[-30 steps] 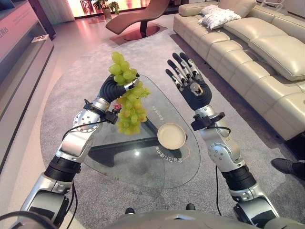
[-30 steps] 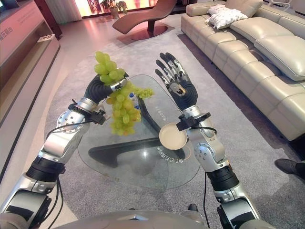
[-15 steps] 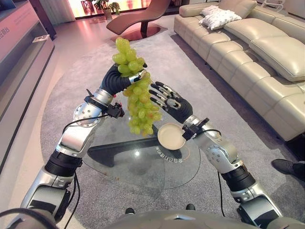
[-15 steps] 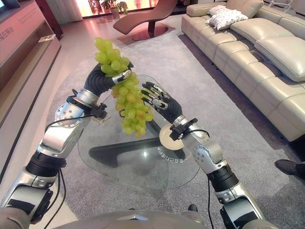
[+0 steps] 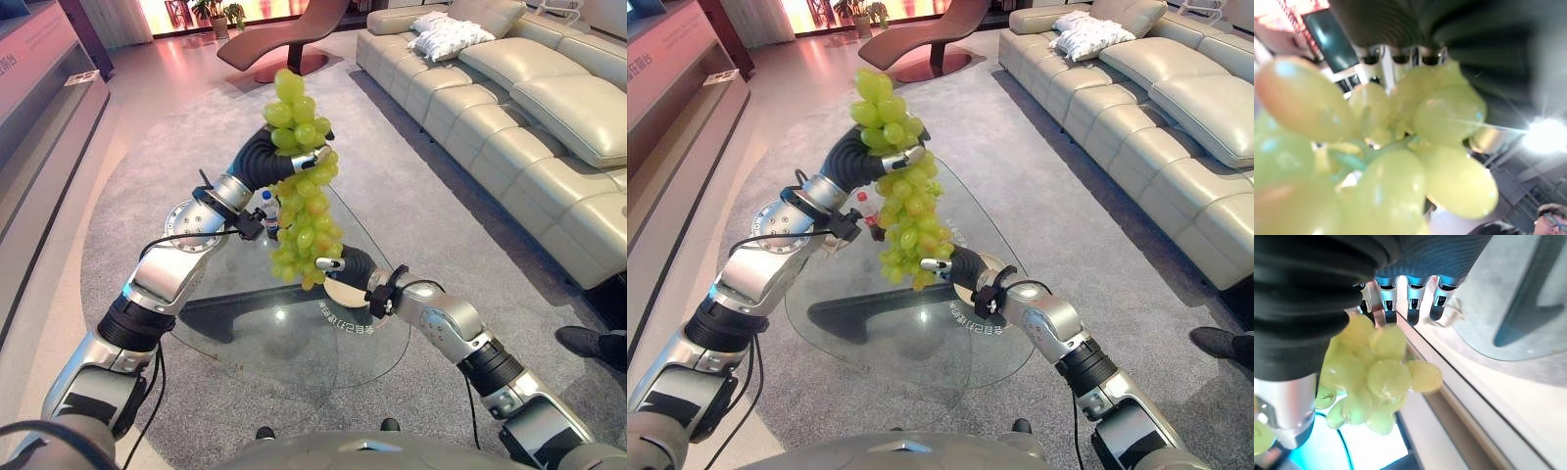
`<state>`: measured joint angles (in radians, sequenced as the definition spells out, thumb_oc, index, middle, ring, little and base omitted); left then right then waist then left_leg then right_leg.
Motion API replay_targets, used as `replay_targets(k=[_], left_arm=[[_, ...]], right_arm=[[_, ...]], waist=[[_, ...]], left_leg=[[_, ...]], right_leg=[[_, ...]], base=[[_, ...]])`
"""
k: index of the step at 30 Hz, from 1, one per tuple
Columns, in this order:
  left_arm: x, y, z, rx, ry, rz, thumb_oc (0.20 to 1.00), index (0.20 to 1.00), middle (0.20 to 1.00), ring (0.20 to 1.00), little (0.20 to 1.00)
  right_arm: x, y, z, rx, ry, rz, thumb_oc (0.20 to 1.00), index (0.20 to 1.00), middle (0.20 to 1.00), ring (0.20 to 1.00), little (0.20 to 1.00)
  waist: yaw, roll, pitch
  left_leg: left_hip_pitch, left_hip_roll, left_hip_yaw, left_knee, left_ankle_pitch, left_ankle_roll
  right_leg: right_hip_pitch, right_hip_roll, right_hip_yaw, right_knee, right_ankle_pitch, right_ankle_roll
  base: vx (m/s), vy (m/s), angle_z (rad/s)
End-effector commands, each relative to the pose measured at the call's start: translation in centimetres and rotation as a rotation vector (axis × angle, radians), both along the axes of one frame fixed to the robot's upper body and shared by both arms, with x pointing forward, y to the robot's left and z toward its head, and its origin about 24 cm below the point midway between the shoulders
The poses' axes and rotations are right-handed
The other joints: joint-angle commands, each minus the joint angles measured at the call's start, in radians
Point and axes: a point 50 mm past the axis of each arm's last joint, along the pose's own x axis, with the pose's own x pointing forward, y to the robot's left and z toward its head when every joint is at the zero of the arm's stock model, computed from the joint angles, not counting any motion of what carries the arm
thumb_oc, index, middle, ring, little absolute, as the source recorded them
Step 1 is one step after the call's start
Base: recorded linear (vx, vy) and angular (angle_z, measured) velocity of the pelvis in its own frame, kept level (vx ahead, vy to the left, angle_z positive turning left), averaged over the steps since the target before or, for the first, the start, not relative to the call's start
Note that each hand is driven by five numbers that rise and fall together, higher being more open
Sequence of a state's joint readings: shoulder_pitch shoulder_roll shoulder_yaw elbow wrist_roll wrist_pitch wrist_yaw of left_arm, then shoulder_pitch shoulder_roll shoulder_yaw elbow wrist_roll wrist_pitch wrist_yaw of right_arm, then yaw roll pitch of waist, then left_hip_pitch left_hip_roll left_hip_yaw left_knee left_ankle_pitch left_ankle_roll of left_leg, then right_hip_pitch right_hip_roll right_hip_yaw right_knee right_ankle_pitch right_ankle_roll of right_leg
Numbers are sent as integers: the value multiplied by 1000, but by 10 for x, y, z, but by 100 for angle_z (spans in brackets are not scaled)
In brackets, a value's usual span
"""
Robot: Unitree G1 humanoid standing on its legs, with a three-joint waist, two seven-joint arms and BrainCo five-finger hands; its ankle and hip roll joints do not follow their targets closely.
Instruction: Pick up fruits into the plate
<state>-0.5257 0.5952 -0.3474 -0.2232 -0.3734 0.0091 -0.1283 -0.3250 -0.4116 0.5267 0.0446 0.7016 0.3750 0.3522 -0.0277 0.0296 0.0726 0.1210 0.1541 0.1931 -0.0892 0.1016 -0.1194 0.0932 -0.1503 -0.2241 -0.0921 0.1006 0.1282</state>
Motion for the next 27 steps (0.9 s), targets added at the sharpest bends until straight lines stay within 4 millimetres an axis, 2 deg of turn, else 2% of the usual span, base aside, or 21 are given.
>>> replay_targets(k=[1, 6, 11, 17, 27], left_arm=[[-5, -21, 39, 17, -138, -110, 200, 200, 200, 200, 200], [2, -24, 24, 66, -85, -83, 200, 200, 200, 200, 200], [6, -12, 15, 80, -59, -30, 200, 200, 200, 200, 200], [9, 11, 6, 56, -43, 74, 200, 200, 200, 200, 200], [8, 35, 2, 3, -44, 190, 200, 200, 200, 200, 200]], right_arm=[[8, 29, 36, 50, -149, 150, 1000, 1000, 1000, 1000, 1000], [8, 31, 44, 33, -213, 150, 1000, 1000, 1000, 1000, 1000], [15, 22, 54, 37, -303, 62, 1000, 1000, 1000, 1000, 1000], [19, 7, 68, 99, -400, -92, 1000, 1000, 1000, 1000, 1000], [19, -3, 69, 157, -419, -249, 1000, 1000, 1000, 1000, 1000]], waist=[[2, -48, -5], [0, -51, -2], [-1, -49, 0], [2, -38, 5], [12, -29, 6]], left_leg=[[19, 5, -1, 28, -105, 10], [22, 2, -3, 31, -109, 13], [24, 0, 2, 32, -109, 15], [22, -2, 11, 33, -111, 13], [28, -1, 28, 30, -111, 12]], right_leg=[[49, -39, -8, 47, -97, 21], [48, -39, 1, 47, -95, 23], [48, -41, 5, 43, -91, 25], [46, -53, -5, 36, -82, 32], [52, -69, -37, 26, -71, 39]], base=[[13, -13, -6], [12, -6, -7], [6, 8, -5], [-4, 15, -3], [0, 0, 0]])
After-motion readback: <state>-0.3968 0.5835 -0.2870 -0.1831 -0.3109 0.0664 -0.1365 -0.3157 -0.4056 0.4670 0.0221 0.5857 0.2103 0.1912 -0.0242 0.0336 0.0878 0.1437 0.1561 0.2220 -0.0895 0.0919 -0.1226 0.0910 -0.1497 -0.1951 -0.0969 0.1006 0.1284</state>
